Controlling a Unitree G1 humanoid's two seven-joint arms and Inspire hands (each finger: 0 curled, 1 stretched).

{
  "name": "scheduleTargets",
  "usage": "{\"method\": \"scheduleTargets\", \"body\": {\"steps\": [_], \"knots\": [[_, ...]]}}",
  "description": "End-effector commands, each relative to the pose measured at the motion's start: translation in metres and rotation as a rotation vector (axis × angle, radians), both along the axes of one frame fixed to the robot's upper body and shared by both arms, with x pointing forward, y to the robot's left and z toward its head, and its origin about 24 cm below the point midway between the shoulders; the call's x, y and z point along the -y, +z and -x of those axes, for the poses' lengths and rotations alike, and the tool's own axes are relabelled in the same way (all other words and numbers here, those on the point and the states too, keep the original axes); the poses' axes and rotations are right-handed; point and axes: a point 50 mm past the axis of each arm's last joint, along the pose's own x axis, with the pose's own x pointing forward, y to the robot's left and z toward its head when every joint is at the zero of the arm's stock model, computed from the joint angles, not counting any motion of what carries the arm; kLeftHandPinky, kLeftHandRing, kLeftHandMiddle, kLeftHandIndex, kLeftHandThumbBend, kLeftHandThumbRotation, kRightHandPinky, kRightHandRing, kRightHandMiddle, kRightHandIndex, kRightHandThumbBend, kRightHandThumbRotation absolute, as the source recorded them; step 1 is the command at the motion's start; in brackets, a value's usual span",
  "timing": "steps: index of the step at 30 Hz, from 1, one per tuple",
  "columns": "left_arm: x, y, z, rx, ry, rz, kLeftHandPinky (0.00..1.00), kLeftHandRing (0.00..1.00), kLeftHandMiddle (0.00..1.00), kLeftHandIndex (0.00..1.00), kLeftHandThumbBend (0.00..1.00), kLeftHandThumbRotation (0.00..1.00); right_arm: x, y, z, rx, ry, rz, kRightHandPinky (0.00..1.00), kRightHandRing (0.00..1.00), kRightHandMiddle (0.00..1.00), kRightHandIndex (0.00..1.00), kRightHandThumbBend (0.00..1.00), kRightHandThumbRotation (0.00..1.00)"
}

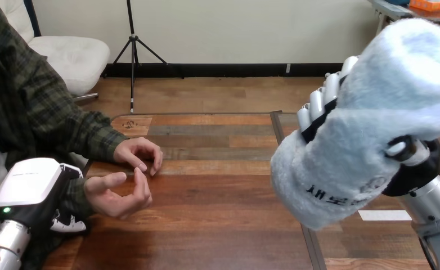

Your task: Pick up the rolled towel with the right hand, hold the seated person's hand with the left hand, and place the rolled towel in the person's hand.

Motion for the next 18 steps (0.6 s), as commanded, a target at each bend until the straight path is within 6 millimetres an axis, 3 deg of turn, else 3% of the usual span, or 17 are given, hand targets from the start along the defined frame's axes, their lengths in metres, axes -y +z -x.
{"method": "scheduleTargets", "body": {"steps": [1,18], "knots": [[0.014,-0.01,0.0,-0.007,-0.014,0.076,0.33,0.37,0.4,0.42,0.87,0.0,-0.001,0.018,-0.007,0.08,-0.014,0.05,0.09,0.14,0.2,0.2,0.83,0.0],[0.021,-0.002,-0.002,0.065,-0.024,0.141,0.37,0.38,0.41,0.41,0.84,0.0,-0.011,0.005,-0.024,0.087,-0.038,0.164,0.09,0.15,0.21,0.2,0.79,0.0]]}}
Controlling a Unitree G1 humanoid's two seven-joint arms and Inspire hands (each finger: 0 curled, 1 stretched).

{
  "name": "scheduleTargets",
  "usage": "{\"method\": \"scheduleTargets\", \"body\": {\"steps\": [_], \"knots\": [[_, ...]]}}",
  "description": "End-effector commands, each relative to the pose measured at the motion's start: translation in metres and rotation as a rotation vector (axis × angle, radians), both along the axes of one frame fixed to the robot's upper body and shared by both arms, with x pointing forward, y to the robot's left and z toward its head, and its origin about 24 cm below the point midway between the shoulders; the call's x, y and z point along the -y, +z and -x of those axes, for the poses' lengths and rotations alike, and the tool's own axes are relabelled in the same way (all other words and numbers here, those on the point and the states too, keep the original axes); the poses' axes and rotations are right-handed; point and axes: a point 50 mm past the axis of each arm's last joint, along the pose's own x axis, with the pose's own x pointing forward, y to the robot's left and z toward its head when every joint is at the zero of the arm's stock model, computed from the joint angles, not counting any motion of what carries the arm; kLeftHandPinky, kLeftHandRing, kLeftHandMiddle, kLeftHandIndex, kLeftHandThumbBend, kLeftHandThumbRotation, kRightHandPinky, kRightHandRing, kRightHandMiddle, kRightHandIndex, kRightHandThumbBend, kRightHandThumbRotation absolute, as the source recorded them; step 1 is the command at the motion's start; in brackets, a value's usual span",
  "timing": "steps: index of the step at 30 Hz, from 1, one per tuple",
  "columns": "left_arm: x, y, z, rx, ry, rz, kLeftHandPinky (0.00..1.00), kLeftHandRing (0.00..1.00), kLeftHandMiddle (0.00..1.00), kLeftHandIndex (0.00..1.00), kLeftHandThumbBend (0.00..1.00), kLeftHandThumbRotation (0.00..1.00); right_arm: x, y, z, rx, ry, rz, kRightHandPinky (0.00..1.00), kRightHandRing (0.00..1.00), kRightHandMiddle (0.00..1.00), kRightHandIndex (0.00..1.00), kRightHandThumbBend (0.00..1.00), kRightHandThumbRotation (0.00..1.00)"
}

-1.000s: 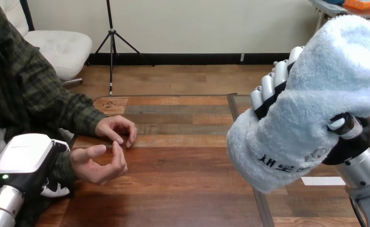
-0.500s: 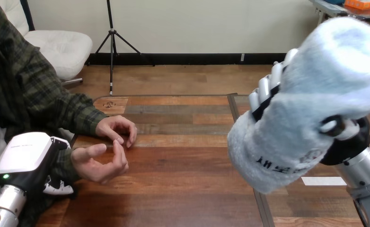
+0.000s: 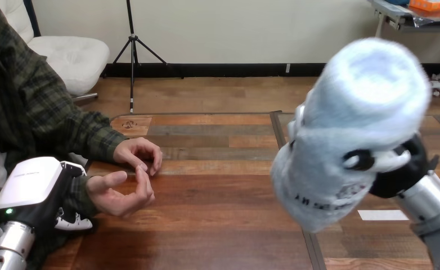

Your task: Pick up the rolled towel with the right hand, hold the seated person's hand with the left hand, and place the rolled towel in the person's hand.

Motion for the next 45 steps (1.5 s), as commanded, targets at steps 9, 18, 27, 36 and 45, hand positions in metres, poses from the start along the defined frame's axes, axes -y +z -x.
{"method": "scheduleTargets", "body": {"steps": [9,18,27,36,45], "knots": [[0.024,0.009,-0.003,0.088,-0.061,0.114,0.35,0.37,0.4,0.41,0.84,0.0,-0.023,0.007,-0.032,0.12,0.041,0.077,0.08,0.14,0.21,0.2,0.74,0.0],[0.036,0.02,-0.004,0.134,-0.1,0.133,0.35,0.37,0.41,0.42,0.86,0.0,-0.036,-0.003,-0.046,0.167,-0.019,0.195,0.08,0.14,0.19,0.19,0.71,0.0],[0.047,0.03,-0.003,0.181,-0.126,0.164,0.35,0.38,0.41,0.42,0.87,0.0,-0.049,-0.014,-0.058,0.136,-0.023,0.228,0.08,0.14,0.18,0.19,0.69,0.0],[0.058,0.041,-0.001,0.231,-0.162,0.194,0.33,0.35,0.39,0.4,0.87,0.0,-0.062,-0.021,-0.069,0.149,-0.006,0.252,0.08,0.13,0.18,0.19,0.68,0.0],[0.067,0.051,0.001,0.261,-0.193,0.215,0.3,0.33,0.37,0.38,0.87,0.0,-0.075,-0.025,-0.076,0.183,-0.022,0.317,0.08,0.13,0.17,0.18,0.7,0.0]]}}
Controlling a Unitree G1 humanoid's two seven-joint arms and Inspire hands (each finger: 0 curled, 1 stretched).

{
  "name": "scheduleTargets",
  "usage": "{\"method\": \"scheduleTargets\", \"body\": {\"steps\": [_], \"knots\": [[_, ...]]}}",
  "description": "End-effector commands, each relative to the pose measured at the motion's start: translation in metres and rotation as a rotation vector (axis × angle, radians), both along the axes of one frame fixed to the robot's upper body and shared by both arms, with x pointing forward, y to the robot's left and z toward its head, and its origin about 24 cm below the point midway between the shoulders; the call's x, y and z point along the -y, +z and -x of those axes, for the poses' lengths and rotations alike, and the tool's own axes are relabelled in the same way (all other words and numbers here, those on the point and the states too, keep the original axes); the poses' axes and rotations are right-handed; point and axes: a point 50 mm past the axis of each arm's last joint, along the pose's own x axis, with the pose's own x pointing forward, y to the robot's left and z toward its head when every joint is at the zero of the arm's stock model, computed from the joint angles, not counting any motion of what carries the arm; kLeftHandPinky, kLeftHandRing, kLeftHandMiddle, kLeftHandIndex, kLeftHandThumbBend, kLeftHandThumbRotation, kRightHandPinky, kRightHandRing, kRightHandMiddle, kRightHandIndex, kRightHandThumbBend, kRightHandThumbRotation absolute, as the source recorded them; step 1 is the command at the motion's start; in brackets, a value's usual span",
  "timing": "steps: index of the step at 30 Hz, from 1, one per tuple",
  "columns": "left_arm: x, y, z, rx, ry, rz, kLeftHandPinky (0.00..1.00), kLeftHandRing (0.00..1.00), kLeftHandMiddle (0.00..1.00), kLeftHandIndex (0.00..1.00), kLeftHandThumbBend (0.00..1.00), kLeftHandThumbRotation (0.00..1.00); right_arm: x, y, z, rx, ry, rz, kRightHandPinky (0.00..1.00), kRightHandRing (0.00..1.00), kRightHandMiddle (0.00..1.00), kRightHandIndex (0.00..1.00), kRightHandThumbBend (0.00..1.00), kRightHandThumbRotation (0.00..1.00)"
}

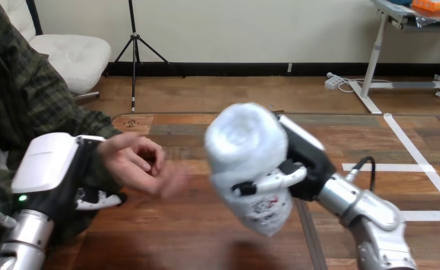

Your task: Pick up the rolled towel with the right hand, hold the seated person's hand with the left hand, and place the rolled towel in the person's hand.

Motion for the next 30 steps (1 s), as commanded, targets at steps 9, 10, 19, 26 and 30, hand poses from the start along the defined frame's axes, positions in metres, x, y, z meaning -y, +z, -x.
{"method": "scheduleTargets", "body": {"steps": [9,10,19,26,30], "knots": [[0.04,0.027,-0.001,0.094,-0.111,0.088,0.29,0.32,0.37,0.38,0.88,0.0,-0.029,0.037,-0.032,0.164,0.028,0.015,0.08,0.12,0.17,0.17,0.7,0.0],[0.041,0.028,0.0,0.1,-0.114,0.092,0.29,0.32,0.37,0.38,0.88,0.0,-0.031,0.037,-0.032,0.165,0.028,0.021,0.08,0.12,0.17,0.17,0.7,0.0],[0.05,0.036,0.003,0.127,-0.143,0.114,0.28,0.32,0.37,0.38,0.91,0.0,-0.038,0.036,-0.037,0.171,0.018,0.06,0.07,0.12,0.16,0.16,0.71,0.0],[0.057,0.04,0.006,0.152,-0.165,0.125,0.28,0.31,0.36,0.37,0.93,0.0,-0.042,0.035,-0.041,0.146,0.016,0.069,0.07,0.12,0.16,0.16,0.7,0.0],[0.06,0.043,0.008,0.161,-0.177,0.135,0.28,0.31,0.36,0.37,0.94,0.0,-0.044,0.035,-0.042,0.142,0.016,0.073,0.07,0.12,0.17,0.17,0.7,0.0]]}}
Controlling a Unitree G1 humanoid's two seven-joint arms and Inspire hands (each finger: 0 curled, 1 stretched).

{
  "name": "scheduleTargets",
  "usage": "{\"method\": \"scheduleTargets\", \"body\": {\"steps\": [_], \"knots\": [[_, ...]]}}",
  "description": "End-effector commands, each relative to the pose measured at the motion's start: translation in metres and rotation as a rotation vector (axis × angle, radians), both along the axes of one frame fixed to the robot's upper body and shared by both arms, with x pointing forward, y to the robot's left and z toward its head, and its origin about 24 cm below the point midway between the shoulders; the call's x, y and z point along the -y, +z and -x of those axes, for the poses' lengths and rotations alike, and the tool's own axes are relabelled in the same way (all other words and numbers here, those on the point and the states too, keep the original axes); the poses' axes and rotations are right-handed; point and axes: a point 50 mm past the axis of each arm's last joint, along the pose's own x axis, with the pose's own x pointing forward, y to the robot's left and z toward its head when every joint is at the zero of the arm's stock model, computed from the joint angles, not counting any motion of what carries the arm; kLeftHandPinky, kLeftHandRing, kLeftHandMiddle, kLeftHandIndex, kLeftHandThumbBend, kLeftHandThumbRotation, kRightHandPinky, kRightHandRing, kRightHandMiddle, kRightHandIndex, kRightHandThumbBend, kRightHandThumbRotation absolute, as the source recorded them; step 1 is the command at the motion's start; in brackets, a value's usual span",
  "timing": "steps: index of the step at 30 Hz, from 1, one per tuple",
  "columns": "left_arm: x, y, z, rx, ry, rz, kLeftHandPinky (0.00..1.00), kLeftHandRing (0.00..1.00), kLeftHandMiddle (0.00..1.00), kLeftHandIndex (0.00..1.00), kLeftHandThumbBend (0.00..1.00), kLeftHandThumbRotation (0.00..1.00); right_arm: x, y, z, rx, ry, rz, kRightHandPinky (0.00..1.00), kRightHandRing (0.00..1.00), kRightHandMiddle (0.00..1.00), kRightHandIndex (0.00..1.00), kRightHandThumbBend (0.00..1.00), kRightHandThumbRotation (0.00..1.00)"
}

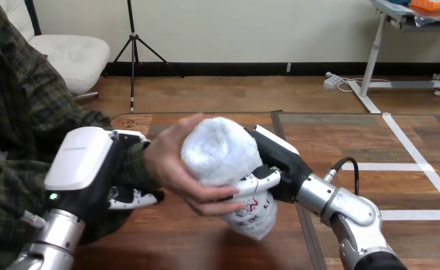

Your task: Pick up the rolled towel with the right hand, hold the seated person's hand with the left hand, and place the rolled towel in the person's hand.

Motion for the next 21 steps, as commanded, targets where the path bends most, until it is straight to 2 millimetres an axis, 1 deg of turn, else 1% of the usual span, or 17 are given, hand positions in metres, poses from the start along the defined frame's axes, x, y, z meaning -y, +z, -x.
{"method": "scheduleTargets", "body": {"steps": [1,13,21], "knots": [[0.016,0.026,-0.002,0.112,-0.055,0.065,0.28,0.31,0.36,0.37,0.94,0.0,-0.023,0.055,-0.03,0.185,0.021,-0.034,0.07,0.12,0.17,0.17,0.69,0.0],[0.027,0.034,0.003,0.13,-0.102,0.087,0.28,0.32,0.36,0.36,0.95,0.0,-0.03,0.055,-0.032,0.173,0.035,-0.026,0.07,0.12,0.17,0.17,0.69,0.0],[0.033,0.037,0.006,0.119,-0.115,0.101,0.29,0.32,0.36,0.36,0.93,0.0,-0.034,0.055,-0.032,0.166,0.035,-0.025,0.07,0.11,0.17,0.17,0.7,0.0]]}}
